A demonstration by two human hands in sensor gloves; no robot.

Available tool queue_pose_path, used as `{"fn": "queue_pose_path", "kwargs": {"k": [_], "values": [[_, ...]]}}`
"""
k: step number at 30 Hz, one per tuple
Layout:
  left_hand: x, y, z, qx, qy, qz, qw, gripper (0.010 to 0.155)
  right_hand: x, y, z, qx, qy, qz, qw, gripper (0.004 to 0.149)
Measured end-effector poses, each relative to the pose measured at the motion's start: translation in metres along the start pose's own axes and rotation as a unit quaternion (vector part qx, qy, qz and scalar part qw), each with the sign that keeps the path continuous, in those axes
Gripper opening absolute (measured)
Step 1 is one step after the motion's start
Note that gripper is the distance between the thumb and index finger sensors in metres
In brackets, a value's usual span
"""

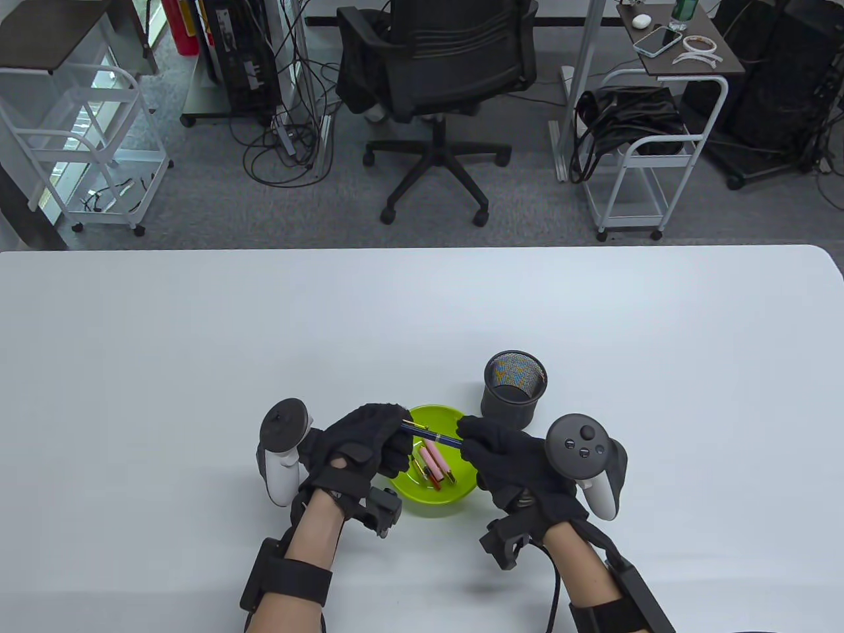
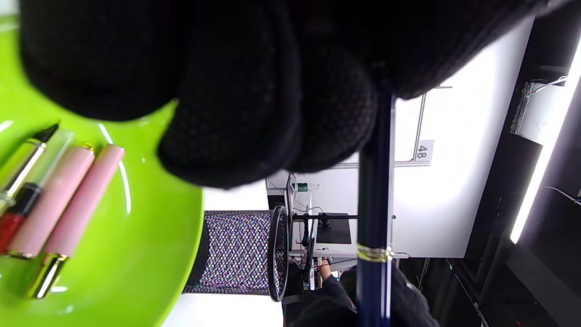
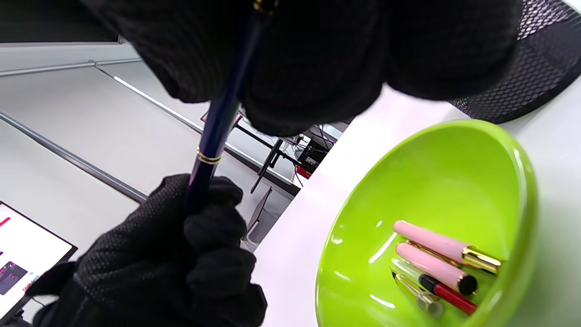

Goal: Assemble fountain pens from components

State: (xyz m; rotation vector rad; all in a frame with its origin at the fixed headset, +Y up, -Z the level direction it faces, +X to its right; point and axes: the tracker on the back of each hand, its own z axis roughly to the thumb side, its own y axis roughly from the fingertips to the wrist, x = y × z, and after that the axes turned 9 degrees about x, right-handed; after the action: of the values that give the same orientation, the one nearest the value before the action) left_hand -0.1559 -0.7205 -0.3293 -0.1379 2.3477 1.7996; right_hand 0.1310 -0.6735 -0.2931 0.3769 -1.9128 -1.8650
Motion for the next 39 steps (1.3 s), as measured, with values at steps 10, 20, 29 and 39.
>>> {"fn": "queue_pose_path", "kwargs": {"k": [10,20,29,39], "values": [[-0.007,0.0,0.003,0.004,-0.06,0.015,0.998,0.042,-0.003,-0.001,-0.001,0.018,0.01,-0.011,1.0,0.046],[-0.013,0.0,0.008,0.0,-0.105,0.012,0.994,0.043,-0.005,0.0,-0.001,0.029,0.023,-0.02,0.999,0.046],[-0.014,0.004,0.017,-0.024,-0.089,0.01,0.996,0.043,-0.008,-0.002,-0.002,0.032,-0.009,-0.011,0.999,0.046],[0.0,0.006,0.018,-0.041,-0.143,0.055,0.987,0.055,-0.035,0.002,0.017,0.014,0.012,-0.079,0.997,0.048]]}}
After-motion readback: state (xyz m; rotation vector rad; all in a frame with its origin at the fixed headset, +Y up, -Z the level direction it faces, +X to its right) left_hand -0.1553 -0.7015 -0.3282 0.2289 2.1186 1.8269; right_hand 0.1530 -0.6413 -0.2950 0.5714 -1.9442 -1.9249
